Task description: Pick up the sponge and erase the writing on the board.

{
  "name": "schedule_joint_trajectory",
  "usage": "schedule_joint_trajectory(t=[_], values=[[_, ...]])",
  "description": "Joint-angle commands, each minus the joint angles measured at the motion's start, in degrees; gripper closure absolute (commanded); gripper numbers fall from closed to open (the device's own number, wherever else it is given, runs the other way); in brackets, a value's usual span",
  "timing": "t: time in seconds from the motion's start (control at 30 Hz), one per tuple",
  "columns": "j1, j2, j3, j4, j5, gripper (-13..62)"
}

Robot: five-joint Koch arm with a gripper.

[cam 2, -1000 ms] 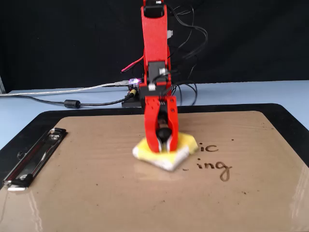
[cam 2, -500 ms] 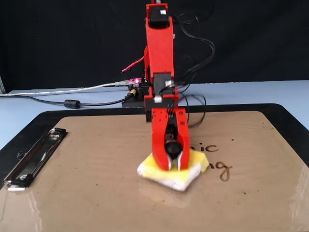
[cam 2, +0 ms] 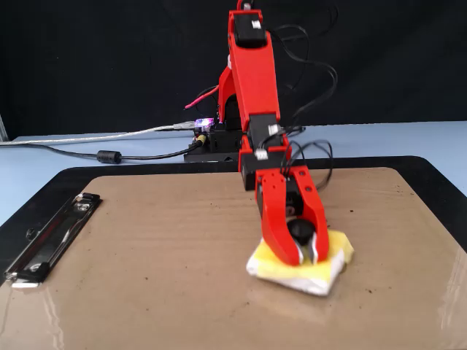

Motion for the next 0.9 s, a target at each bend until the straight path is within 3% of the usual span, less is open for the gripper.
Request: schedule_joint_trajectory(t=[0.0,0.07,0.13,0.3,0.4,0.47,0.6,0.67,0.73,0.87], values=[[-0.79,13.36,14.41,1.85,-1.23,57.3],[-1.41,25.58,26.46,3.69,-1.41,57.2],[-3.08,27.33,28.04,4.13,-2.02,57.2],[-3.96,-2.55,-2.64,3.08,-2.99,57.3],[-4.04,-9.05,-13.10,4.92,-3.08,57.2],[-4.13,-3.34,-6.50,6.77,-3.08,57.2],[-6.77,25.66,23.20,9.23,-3.25,57.3],[-9.05,33.22,28.13,11.25,-4.66,57.2],[-9.40,26.63,25.14,10.55,-6.06,57.2],[-8.53,1.67,-2.64,9.49,-5.71,57.3]])
